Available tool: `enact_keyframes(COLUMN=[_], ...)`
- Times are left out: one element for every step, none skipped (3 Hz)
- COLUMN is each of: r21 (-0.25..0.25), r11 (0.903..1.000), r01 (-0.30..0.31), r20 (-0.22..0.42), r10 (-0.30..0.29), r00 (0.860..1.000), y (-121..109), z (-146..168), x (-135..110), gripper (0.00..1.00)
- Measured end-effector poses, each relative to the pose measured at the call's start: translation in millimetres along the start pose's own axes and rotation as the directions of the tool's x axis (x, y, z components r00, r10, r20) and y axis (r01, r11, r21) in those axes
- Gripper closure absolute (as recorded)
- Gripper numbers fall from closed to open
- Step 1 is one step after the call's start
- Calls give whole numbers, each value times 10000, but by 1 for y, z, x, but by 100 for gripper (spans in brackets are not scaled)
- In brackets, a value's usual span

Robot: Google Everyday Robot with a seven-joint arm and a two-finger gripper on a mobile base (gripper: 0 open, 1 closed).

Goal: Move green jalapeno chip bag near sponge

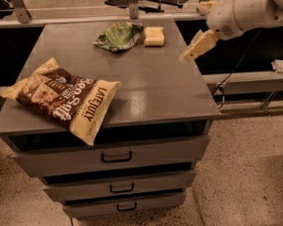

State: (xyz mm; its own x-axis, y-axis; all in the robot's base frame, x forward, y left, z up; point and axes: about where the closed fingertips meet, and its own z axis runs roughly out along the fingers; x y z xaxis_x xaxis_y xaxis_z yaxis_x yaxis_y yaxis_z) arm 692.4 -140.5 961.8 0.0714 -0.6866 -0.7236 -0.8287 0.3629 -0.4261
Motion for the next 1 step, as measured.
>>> enact_keyframes(r21=[-104], r11=[9997], r01=[-210], r20=[-241], r10=[207], r00=[9995], y=[11], z=[-1], x=[18], gripper=[0])
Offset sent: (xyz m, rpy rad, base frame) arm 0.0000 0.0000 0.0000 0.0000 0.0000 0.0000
